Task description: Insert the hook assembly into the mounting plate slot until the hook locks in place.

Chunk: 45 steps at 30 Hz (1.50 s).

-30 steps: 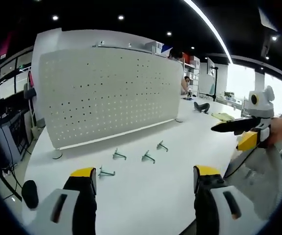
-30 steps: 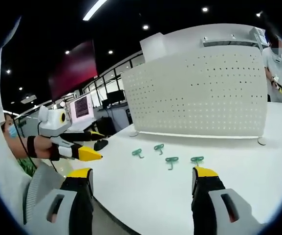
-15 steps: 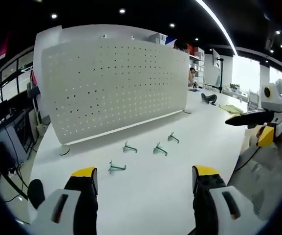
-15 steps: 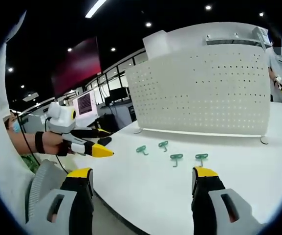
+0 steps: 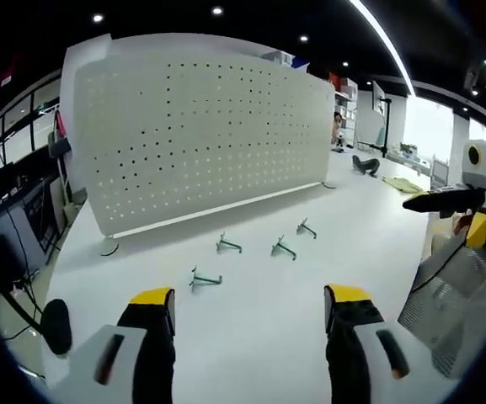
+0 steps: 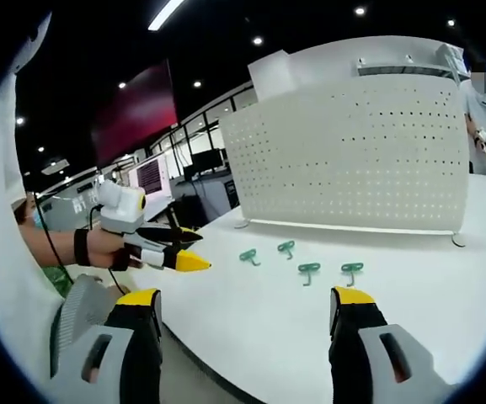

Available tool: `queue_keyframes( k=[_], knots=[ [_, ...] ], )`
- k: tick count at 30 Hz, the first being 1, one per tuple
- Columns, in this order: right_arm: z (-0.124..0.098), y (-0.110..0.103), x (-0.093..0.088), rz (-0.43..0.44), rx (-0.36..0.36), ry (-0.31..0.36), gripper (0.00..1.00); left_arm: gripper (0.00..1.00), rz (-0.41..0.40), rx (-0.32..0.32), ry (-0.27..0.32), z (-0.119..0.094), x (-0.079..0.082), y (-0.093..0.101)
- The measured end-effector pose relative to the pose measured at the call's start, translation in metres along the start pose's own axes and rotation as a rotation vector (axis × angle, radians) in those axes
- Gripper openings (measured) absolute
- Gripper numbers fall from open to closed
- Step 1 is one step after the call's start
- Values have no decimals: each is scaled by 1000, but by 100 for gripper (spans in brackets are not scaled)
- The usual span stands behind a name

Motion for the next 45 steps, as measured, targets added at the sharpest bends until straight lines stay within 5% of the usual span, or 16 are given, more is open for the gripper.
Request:
queue_keyframes(
  k=[4,17,45],
  knots=[
    [0,0,1,-9,-3,-3,83,70,36,19,-63,3,-6,-4],
    [1,-4,1,-36,1,-13,82,67,35,30,-126,12,-10,-19],
    [3,-6,6,-46,10,-19,80,64,33,22,-139,20,-14,-21]
  ],
)
Point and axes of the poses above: the point that each gripper's makers call its tool centre point, and the gripper's own axes: z roughly forward along the fingers, y roughly to its right, x roughly out of its top, the point moved 8 cm from there along -z, roughly backward along the fingers, and after that the axes turned 12 degrees about -x, right-handed, at the moved point
